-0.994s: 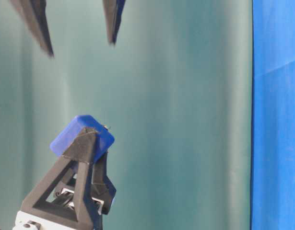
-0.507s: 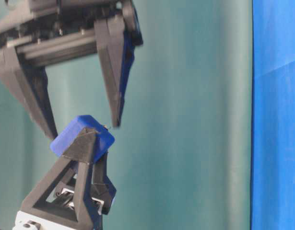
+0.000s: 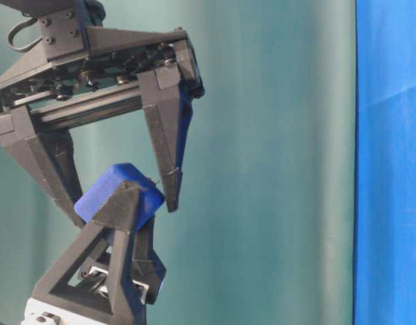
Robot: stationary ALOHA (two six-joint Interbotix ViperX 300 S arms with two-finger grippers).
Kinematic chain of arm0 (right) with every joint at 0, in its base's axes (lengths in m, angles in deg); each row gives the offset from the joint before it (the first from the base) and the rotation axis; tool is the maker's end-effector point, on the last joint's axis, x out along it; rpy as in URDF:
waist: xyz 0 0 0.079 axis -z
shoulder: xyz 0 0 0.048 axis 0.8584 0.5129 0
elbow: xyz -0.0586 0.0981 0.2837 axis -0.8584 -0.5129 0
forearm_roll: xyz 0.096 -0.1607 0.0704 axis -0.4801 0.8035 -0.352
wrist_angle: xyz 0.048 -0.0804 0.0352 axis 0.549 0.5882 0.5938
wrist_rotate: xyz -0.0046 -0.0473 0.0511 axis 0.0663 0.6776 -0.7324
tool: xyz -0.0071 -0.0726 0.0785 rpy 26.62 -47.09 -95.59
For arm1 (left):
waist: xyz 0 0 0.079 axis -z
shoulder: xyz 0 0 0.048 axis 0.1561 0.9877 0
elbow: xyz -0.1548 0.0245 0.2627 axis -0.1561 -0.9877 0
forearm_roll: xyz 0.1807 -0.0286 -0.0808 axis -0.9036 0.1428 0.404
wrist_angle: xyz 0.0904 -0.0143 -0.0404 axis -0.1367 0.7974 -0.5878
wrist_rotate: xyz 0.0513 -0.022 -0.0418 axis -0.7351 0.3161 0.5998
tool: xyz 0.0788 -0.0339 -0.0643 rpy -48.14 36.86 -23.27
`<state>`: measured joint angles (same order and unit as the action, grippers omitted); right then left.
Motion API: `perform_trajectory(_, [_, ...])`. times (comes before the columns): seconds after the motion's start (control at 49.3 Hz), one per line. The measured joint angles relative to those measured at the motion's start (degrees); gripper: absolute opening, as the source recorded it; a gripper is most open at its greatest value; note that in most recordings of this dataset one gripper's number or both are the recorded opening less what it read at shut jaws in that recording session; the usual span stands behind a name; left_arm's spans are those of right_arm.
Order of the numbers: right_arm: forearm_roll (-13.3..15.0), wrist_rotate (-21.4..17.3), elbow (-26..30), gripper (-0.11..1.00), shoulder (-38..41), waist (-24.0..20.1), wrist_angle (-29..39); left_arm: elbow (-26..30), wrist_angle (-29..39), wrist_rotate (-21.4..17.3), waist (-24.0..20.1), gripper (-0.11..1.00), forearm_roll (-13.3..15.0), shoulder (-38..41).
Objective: Handover the blue block to the right arm after grasping it with the left arm, then place it in the designated position.
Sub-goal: 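Close the right gripper on the cube and open the left gripper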
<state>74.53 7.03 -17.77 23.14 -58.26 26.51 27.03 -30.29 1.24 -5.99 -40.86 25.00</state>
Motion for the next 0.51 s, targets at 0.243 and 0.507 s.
perform_trajectory(0.243, [-0.09,-0.18,0.09,0.51,0.00,-0.18,2.72,0.00,0.18,0.09,0.00,0.48,0.00,0.00])
perform_trajectory(0.507, [-0.09,-0.35,0.18,0.51,0.00,-0.26,3.16,0.00,0.18,0.09,0.00,0.48,0.00,0.00])
